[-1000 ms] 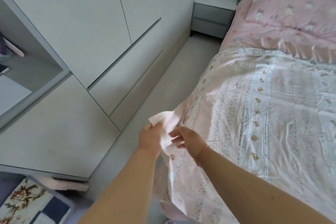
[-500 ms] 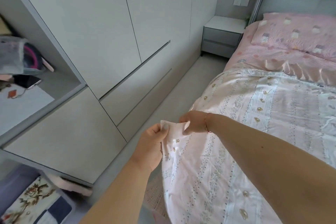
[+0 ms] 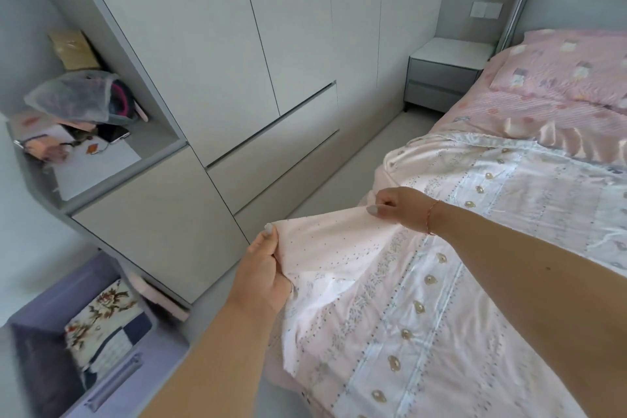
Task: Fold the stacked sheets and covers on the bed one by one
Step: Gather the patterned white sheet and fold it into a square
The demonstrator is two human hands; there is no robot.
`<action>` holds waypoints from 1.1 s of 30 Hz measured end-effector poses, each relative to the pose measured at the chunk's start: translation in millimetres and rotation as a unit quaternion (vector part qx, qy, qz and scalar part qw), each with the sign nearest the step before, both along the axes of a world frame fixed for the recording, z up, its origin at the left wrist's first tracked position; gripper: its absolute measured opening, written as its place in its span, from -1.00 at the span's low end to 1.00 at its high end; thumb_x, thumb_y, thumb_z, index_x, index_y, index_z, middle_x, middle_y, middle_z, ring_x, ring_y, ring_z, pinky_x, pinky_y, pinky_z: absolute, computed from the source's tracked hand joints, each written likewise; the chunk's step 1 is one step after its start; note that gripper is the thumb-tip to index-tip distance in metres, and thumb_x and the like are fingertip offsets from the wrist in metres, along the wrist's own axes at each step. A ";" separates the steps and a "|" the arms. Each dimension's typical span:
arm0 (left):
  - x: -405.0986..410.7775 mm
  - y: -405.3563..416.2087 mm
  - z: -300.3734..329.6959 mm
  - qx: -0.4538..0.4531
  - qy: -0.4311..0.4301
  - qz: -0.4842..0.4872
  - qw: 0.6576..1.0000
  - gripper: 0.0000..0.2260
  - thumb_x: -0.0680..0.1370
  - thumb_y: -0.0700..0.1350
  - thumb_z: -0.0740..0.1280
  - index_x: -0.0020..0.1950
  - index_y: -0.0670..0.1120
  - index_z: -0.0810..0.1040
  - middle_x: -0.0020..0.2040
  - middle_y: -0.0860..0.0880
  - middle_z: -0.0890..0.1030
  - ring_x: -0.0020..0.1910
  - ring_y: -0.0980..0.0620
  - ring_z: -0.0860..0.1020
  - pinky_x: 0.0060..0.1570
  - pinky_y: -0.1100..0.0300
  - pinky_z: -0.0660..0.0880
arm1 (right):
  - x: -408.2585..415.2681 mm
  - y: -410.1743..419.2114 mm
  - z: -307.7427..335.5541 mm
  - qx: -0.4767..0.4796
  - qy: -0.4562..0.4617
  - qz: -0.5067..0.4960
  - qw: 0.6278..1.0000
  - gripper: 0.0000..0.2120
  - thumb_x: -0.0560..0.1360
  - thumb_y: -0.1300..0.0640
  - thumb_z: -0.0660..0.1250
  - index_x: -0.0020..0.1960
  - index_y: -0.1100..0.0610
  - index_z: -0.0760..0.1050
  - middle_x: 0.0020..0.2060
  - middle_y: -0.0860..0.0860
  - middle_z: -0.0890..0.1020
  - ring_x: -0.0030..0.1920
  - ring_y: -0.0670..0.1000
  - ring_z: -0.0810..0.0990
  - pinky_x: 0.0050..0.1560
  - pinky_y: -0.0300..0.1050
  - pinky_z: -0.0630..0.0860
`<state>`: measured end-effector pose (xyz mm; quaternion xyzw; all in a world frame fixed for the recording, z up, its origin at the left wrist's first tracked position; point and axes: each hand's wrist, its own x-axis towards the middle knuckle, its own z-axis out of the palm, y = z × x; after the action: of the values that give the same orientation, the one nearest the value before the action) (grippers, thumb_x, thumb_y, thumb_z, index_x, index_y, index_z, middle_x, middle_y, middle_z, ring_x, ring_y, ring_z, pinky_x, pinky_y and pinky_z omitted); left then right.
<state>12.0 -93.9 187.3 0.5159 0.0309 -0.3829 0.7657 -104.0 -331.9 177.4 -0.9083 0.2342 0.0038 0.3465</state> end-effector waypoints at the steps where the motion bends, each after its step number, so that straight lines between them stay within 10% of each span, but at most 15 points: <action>1: -8.6 1.8 2.5 0.005 0.001 0.003 1.000 -0.72 0.67 -0.05 0.15 0.07 -0.21 0.57 0.00 -0.20 0.68 -0.05 -0.10 0.68 -0.10 -0.04 0.62 | -11.2 -0.4 3.6 -0.008 0.020 0.017 1.000 -0.61 0.53 -0.07 0.29 -0.33 0.09 0.24 -0.42 -0.05 0.32 -0.37 -0.05 0.26 -0.33 -0.15 0.20; 9: -86.2 34.4 9.9 0.018 -0.007 0.020 1.000 -0.76 0.66 -0.07 0.19 0.01 -0.17 0.57 -0.11 -0.17 0.67 -0.17 -0.10 0.67 -0.06 -0.08 0.59 | -126.9 10.2 14.6 -0.044 0.247 0.075 0.965 -0.67 0.33 -0.18 0.46 -0.33 0.03 0.45 -0.47 -0.12 0.41 -0.40 -0.09 0.39 -0.36 -0.27 0.28; 15: -162.2 70.8 0.7 -0.004 0.013 0.020 1.000 -0.76 0.65 -0.03 0.20 0.08 -0.16 0.58 -0.05 -0.15 0.70 -0.10 -0.09 0.69 -0.18 -0.05 0.63 | -224.7 26.4 25.3 -0.097 0.212 -0.019 0.972 -0.63 0.39 -0.08 0.46 0.08 0.13 0.56 -0.04 0.00 0.61 0.01 0.03 0.57 0.03 -0.19 0.45; 22: -252.3 87.1 -11.2 -0.041 0.077 0.021 0.996 -0.75 0.63 -0.06 0.25 0.19 -0.18 0.55 0.09 -0.19 0.67 0.06 -0.14 0.65 0.08 -0.22 0.53 | -309.2 27.2 56.1 -0.115 0.144 -0.055 0.981 -0.70 0.42 0.07 0.45 -0.39 0.10 0.41 -0.43 0.01 0.40 -0.38 -0.03 0.36 -0.33 -0.18 0.24; 33: -359.9 75.7 -30.7 -0.038 0.141 -0.017 0.989 -0.67 0.58 -0.03 0.30 0.27 -0.17 0.54 0.13 -0.22 0.65 0.11 -0.24 0.62 0.11 -0.31 0.50 | -423.1 27.2 64.0 -0.100 0.210 -0.052 0.971 -0.73 0.36 -0.03 0.50 -0.37 0.05 0.49 -0.45 -0.05 0.45 -0.37 -0.06 0.40 -0.33 -0.23 0.29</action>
<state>-347.9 -18.2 156.6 0.4281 0.1152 -0.4660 0.7657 -527.1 -304.7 241.5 -0.9037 0.3481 0.1530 0.1970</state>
